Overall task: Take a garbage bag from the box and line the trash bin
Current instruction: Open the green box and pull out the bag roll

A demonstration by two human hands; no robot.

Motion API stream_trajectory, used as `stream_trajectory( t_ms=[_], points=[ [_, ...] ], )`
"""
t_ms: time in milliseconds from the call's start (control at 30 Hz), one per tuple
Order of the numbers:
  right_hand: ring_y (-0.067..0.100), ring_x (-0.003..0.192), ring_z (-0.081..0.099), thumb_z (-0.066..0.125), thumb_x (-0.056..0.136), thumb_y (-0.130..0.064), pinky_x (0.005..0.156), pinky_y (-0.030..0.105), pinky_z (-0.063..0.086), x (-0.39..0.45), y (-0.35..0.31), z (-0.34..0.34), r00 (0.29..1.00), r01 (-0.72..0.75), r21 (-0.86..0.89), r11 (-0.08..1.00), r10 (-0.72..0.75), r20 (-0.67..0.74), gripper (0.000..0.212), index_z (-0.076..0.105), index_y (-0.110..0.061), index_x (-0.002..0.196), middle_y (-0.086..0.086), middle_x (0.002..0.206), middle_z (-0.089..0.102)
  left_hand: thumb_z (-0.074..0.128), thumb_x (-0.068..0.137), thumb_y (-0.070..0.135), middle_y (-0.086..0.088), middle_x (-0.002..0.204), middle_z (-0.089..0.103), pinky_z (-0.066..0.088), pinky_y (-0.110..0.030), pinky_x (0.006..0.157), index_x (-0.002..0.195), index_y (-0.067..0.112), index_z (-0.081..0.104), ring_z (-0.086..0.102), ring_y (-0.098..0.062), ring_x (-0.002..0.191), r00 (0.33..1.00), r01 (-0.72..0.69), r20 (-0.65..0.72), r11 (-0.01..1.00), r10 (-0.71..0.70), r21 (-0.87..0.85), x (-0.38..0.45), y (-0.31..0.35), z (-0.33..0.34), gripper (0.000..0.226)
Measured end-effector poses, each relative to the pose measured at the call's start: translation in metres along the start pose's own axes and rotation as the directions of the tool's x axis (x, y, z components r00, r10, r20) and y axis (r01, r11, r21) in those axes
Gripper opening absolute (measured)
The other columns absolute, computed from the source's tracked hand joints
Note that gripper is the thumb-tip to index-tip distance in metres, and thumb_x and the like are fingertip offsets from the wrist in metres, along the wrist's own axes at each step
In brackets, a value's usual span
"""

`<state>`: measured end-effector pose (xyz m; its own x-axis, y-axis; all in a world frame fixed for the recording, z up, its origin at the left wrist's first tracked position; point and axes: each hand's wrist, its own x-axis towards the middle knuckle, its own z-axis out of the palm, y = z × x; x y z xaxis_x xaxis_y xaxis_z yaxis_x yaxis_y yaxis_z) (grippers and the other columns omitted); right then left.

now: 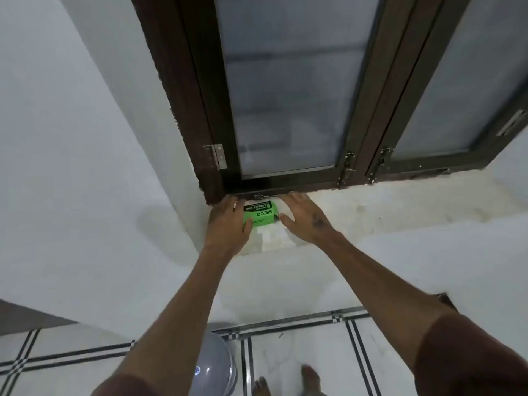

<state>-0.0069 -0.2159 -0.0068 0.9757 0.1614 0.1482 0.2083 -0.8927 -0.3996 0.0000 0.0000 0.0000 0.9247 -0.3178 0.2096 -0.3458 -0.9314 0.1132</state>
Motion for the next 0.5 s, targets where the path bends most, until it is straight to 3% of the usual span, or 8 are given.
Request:
stream_trajectory(
  t_ms=[133,200,267,367,500],
  points=[
    [0.028,0.138,0.036,0.062,0.095,-0.031,0.111,0.039,0.033,0.01,0.016,0.022,0.984,-0.015,0.101,0.995,-0.003,0.177,0.068,0.031,-0.016,0.153,0.007,0.153,0.042,0.05,0.095,0.034,-0.011,0.151,0.04,0.023,-0.043,0.119,0.147,0.01,0.037,0.03,-0.029,0.144,0.992,-0.008,0.125,1.0,0.011,-0.024,0.006,-0.008,0.022,0.059],
    [0.025,0.134,0.038,0.066,0.092,-0.026,0.111,0.039,0.035,0.018,0.026,0.031,0.982,-0.037,0.16,0.986,0.006,0.189,0.066,0.037,-0.019,0.151,0.005,0.149,0.048,0.052,0.095,0.035,-0.013,0.153,0.037,0.02,-0.043,0.121,0.149,0.007,0.031,0.027,-0.03,0.145,0.984,-0.006,0.18,0.999,0.015,-0.053,0.009,-0.008,0.03,0.064],
    [0.017,0.126,0.043,0.071,0.086,-0.021,0.104,0.037,0.042,0.026,0.034,0.034,0.983,-0.088,0.279,0.956,0.037,0.182,0.056,0.05,-0.025,0.137,-0.001,0.134,0.059,0.057,0.093,0.033,-0.016,0.148,0.041,0.024,-0.043,0.12,0.149,0.005,0.031,0.036,-0.033,0.139,0.984,-0.003,0.175,0.999,0.012,-0.053,0.01,-0.005,0.034,0.068],
    [0.013,0.116,0.053,0.08,0.076,-0.013,0.085,0.022,0.043,0.033,0.039,0.028,0.963,-0.156,0.464,0.872,0.03,0.268,0.049,0.053,-0.027,0.115,-0.006,0.117,0.062,0.066,0.089,0.026,-0.015,0.132,0.054,0.036,-0.043,0.111,0.148,0.007,0.036,0.051,-0.033,0.121,0.991,0.027,0.132,0.997,-0.018,-0.067,0.013,0.001,0.033,0.069],
    [0.012,0.099,0.059,0.085,0.072,-0.011,0.077,0.026,0.05,0.035,0.05,0.013,0.953,-0.202,0.618,0.76,0.006,0.304,0.048,0.059,-0.023,0.111,0.0,0.111,0.061,0.068,0.087,0.028,-0.009,0.118,0.059,0.047,-0.04,0.095,0.152,0.018,0.028,0.056,-0.029,0.106,0.994,-0.005,0.107,0.995,0.015,-0.096,0.019,0.004,0.029,0.078]
  ],
)
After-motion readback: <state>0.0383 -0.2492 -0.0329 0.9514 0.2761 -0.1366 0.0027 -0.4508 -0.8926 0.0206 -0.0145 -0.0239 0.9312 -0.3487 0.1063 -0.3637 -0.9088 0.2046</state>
